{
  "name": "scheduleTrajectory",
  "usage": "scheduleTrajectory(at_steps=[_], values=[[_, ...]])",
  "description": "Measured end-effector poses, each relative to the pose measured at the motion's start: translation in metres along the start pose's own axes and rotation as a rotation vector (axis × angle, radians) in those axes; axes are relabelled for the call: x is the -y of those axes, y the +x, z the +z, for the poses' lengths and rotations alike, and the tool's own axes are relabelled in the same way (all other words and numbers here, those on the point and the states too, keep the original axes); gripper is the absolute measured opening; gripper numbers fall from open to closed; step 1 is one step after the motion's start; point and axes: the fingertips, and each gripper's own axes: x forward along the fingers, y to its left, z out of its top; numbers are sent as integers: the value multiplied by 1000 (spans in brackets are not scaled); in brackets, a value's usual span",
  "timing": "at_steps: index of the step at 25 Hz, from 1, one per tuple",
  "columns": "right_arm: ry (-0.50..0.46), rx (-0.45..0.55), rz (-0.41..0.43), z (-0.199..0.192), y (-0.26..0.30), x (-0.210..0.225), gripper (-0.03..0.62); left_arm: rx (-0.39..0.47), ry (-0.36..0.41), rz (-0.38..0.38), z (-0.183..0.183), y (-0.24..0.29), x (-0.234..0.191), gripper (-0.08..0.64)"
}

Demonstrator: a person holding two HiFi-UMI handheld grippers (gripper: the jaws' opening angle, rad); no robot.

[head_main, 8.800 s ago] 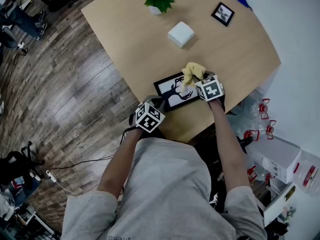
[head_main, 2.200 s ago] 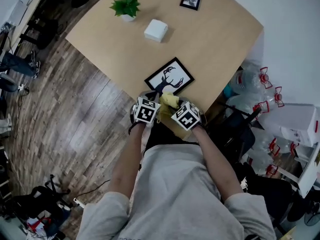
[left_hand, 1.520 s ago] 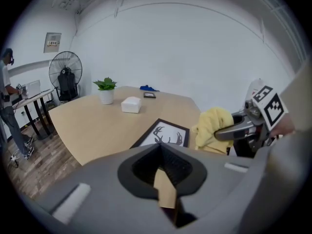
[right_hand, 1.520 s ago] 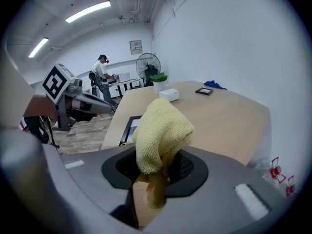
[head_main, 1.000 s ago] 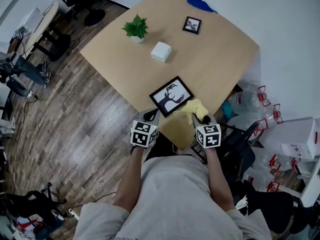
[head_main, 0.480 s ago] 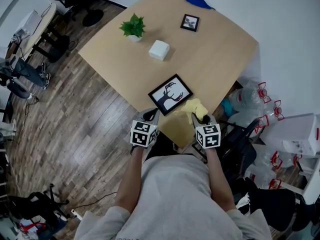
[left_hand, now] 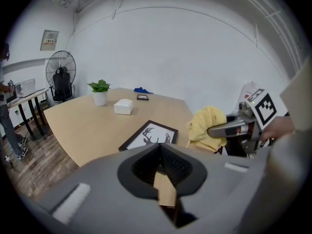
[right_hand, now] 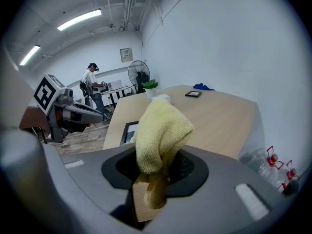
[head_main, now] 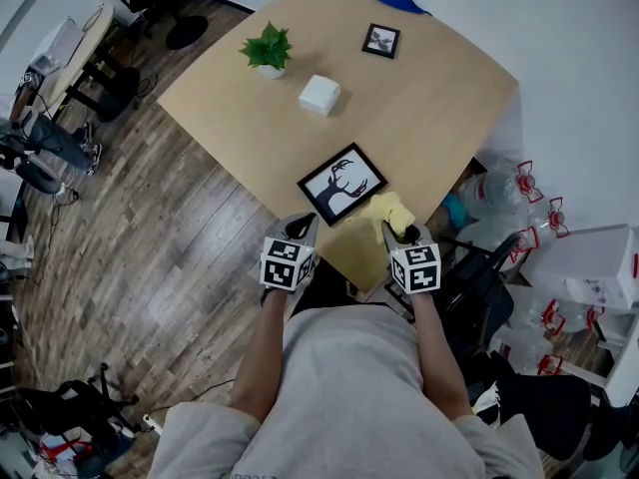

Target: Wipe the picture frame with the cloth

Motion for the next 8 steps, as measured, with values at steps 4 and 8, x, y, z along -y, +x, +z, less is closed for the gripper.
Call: scheduleTrajectory(at_steps=[4, 8], values=[[-9, 6, 2, 3, 0, -3, 110, 1, 0, 2, 1, 0, -1, 52], [-13, 12, 7, 4, 1, -3, 110, -1, 2, 0, 1, 2, 0, 51]])
